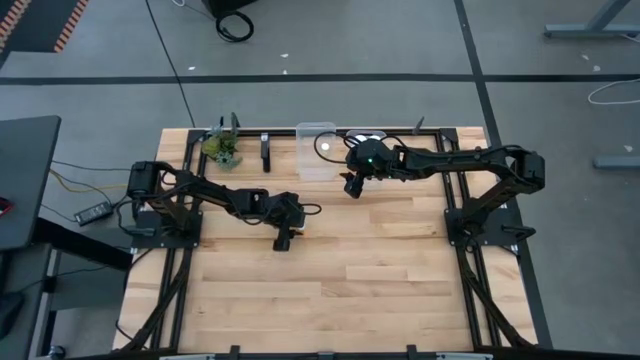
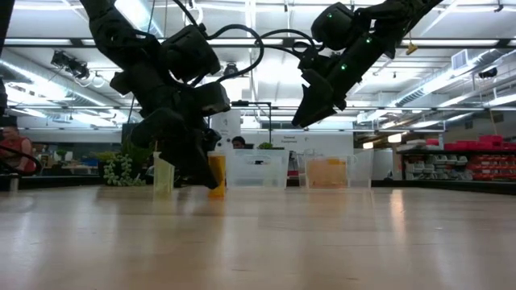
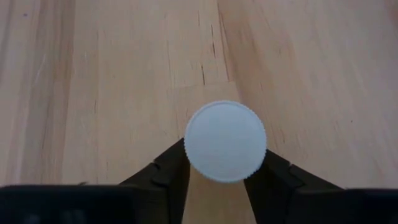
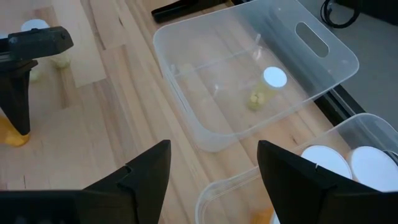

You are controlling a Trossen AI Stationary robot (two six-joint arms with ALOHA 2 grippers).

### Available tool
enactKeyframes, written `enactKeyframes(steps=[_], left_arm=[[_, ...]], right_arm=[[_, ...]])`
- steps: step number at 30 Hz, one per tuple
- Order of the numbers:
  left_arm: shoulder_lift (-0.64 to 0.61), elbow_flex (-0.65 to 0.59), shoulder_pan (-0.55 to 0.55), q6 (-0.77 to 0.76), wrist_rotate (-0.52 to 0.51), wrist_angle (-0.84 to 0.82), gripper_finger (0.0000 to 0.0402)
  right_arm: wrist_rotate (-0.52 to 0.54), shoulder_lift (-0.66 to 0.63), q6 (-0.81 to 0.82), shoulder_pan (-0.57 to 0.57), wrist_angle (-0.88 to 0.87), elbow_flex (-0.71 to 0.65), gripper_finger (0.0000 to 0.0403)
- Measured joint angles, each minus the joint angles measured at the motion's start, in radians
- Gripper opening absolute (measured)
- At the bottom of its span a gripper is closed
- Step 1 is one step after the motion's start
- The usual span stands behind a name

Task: Pick and place medicine bottles into bin by pill shape (circle, oval)
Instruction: Put the small orange pill into the left transparent bin

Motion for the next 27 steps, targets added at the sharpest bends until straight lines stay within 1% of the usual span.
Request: enactKeyframes(steps=[12,27], left_arm=[[-0.001,0.0,0.0,-0.005,0.0,0.0,0.0113],[-0.001,0.057,0.002,-0.003,-0.046,-0.041,0.0112]], right_arm=[[0.0,0.0,0.0,0.0,0.0,0.0,0.0246],[0.0,0.0,0.0,0.0,0.0,0.0,0.0246]])
